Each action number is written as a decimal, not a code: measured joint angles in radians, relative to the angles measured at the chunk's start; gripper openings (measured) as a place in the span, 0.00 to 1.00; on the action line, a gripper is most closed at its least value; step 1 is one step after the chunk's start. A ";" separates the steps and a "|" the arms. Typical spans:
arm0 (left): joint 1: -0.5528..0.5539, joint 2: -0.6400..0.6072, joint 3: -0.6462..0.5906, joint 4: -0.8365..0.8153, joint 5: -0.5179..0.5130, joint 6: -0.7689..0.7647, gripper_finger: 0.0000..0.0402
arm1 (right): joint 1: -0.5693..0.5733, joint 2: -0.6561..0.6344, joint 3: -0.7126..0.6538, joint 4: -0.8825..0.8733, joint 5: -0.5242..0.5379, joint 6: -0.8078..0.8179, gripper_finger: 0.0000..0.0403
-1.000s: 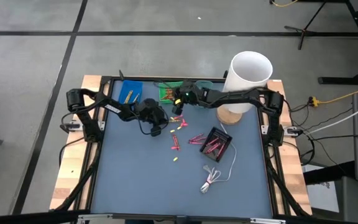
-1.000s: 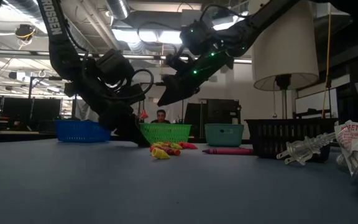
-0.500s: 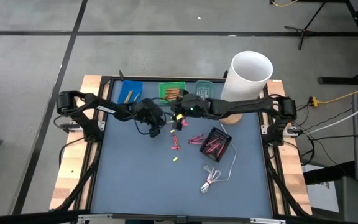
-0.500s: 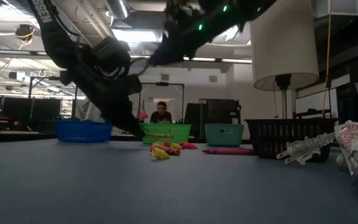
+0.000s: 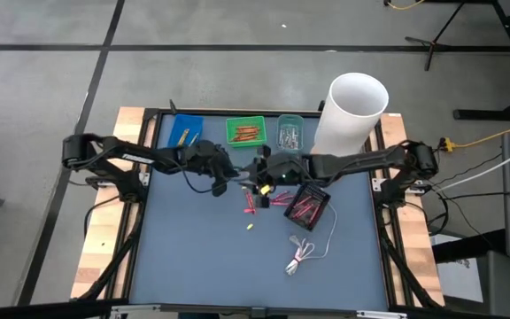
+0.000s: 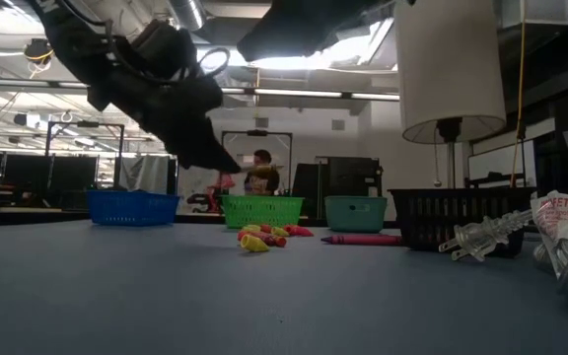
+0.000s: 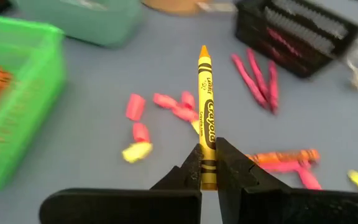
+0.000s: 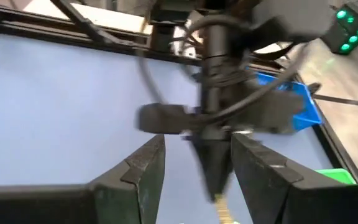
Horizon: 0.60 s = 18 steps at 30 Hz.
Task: Sort crayons
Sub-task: Put the yellow crayon into the blue bin
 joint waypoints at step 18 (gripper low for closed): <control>0.077 -0.296 0.002 -0.513 -0.730 -0.019 0.02 | 0.073 0.013 0.000 -0.053 -0.055 0.000 0.46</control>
